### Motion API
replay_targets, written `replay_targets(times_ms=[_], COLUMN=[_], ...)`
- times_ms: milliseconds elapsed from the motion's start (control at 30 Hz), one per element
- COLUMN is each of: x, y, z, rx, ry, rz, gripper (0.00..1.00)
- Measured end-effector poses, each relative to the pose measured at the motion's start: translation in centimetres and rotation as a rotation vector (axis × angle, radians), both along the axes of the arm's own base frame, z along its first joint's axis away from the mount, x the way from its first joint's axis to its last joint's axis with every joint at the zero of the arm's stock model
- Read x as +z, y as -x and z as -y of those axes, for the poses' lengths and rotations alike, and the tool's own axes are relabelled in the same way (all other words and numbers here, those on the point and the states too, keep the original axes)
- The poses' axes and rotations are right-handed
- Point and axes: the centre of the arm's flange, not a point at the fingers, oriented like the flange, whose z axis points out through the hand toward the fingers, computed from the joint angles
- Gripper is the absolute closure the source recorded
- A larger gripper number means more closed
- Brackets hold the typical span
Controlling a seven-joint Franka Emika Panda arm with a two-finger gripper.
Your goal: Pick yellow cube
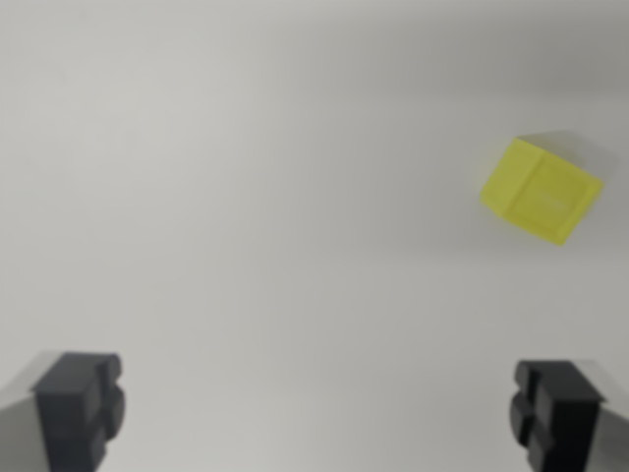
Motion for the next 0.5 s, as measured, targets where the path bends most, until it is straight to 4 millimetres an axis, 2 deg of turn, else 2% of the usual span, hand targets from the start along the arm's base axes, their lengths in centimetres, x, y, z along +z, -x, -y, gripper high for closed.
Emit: replay_targets(times_ms=[233, 500], x=[-0.1, -1.4], y=[0.1, 0.3], z=[0.1, 1.0], rx=[-0.007, -0.031], ry=[0.0, 0.001], rz=[0.001, 0.005], gripper=[0.0, 0.0])
